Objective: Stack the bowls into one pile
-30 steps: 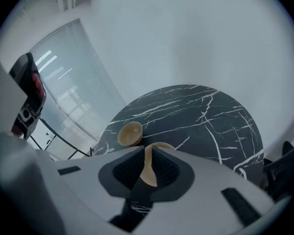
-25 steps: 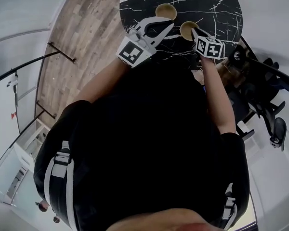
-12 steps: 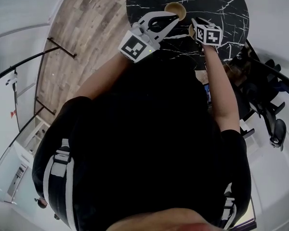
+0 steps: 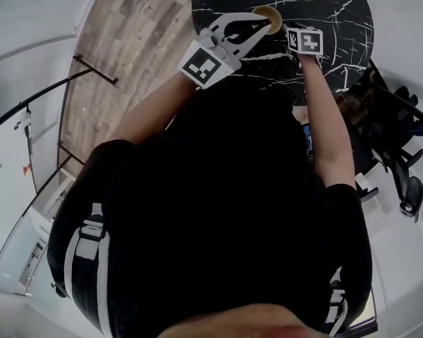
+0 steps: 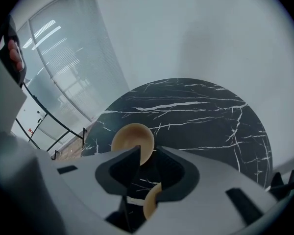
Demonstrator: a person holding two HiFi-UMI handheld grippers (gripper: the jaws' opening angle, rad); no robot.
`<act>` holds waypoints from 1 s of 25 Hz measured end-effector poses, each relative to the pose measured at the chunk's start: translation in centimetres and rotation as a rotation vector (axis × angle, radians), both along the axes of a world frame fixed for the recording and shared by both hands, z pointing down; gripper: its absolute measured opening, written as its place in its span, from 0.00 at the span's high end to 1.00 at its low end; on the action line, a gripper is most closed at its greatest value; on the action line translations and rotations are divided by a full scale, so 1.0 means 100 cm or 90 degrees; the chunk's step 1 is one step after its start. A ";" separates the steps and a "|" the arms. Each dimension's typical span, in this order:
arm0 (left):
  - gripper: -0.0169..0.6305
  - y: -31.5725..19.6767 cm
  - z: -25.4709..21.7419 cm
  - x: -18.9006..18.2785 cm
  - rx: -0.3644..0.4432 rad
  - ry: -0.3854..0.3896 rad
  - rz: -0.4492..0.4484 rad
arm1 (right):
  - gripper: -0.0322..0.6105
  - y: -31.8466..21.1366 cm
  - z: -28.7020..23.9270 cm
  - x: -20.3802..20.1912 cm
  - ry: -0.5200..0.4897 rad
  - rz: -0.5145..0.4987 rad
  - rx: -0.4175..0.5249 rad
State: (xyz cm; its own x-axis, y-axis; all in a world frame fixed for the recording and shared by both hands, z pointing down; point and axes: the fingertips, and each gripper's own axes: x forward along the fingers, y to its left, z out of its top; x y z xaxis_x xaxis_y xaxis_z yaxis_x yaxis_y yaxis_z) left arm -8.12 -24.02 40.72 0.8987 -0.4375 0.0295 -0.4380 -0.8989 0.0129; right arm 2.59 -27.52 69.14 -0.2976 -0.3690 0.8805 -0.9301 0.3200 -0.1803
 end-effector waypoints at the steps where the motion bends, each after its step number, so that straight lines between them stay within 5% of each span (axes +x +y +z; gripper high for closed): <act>1: 0.97 -0.003 0.001 0.000 0.000 0.000 0.002 | 0.79 -0.002 0.004 -0.001 -0.001 0.004 -0.006; 18: 0.97 -0.026 0.014 -0.018 -0.003 -0.013 0.001 | 0.77 -0.023 0.067 -0.022 0.032 -0.015 -0.087; 25: 0.97 -0.031 0.011 -0.030 0.009 -0.010 -0.008 | 0.89 -0.027 0.078 -0.019 0.067 -0.007 -0.105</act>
State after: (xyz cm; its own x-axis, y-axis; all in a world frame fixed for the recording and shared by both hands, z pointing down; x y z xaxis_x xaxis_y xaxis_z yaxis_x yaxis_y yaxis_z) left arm -11.14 -27.10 41.83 0.8925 -0.4495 0.0374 -0.4496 -0.8932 -0.0071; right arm 0.72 -30.25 76.89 -0.2044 -0.2148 0.9550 -0.9431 0.3045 -0.1333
